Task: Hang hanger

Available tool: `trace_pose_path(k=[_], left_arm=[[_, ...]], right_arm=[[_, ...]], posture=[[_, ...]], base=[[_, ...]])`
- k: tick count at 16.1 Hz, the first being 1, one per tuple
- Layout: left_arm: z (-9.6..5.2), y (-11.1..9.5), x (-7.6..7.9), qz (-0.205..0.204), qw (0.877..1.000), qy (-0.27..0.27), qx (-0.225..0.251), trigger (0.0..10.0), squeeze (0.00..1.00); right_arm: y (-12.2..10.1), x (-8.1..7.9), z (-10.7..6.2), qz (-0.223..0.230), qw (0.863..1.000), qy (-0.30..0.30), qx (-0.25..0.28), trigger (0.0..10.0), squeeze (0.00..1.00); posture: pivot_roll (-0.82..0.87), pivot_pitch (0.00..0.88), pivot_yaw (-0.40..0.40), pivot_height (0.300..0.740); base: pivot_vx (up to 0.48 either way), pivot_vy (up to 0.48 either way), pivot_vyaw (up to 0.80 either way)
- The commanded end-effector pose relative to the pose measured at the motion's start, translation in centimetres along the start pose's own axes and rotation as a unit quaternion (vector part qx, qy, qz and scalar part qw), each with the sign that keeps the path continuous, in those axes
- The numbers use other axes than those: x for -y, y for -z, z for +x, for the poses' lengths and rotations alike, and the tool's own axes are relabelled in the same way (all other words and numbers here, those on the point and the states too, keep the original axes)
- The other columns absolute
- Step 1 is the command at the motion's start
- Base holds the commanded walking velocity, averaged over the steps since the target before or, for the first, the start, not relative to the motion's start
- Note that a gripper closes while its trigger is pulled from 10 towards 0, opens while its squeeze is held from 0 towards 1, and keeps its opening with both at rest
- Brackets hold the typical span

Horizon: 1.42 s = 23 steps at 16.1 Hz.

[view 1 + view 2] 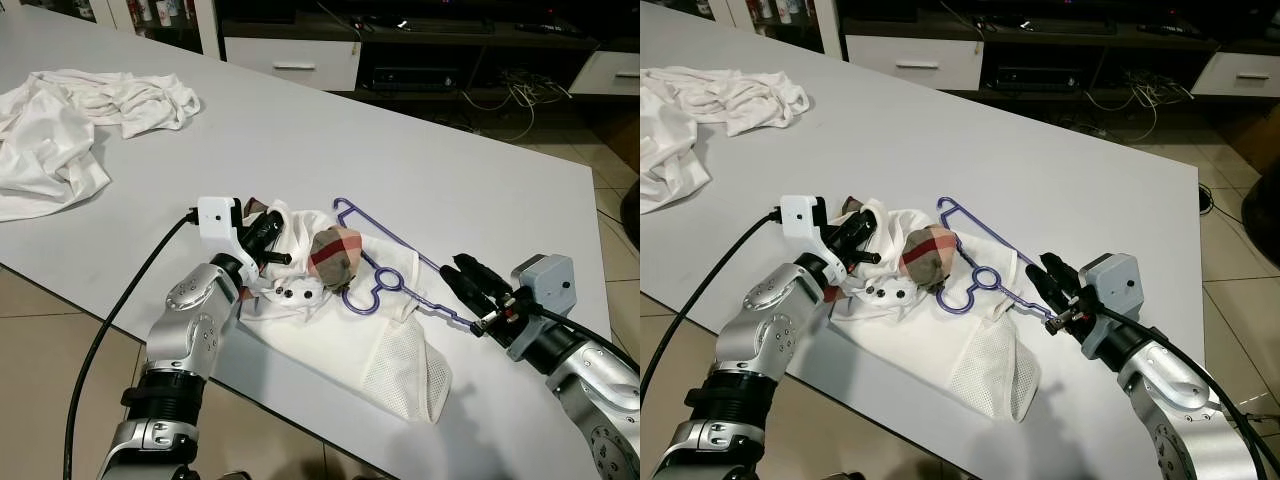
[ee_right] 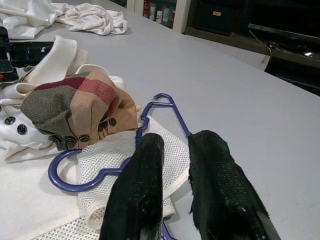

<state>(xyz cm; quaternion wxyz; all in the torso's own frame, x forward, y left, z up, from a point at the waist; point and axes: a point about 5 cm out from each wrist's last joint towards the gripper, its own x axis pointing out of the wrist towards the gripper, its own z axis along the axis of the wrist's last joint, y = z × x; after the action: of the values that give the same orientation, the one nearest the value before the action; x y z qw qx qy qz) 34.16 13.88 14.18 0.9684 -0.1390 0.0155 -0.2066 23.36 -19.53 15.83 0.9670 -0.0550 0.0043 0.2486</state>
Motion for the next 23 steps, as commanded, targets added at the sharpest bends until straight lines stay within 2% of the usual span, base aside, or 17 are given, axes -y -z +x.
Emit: trace_pose_path(k=[1,23], left_arm=[[0.03,0.2,0.19,0.002,1.0,0.005,-0.004,10.0,0.0],[0.03,0.2,0.19,0.002,1.0,0.005,-0.004,10.0,0.0]], right_arm=[[-0.03,0.11,-0.08,-0.001,1.0,0.003,0.001,10.0,0.0],[-0.03,0.11,-0.08,-0.001,1.0,0.003,0.001,10.0,0.0]], posture=[[-0.08,0.128,-0.025,0.74],[-0.08,0.128,-0.025,0.74]], base=[[0.0,0.0,0.0],[0.0,0.0,0.0]])
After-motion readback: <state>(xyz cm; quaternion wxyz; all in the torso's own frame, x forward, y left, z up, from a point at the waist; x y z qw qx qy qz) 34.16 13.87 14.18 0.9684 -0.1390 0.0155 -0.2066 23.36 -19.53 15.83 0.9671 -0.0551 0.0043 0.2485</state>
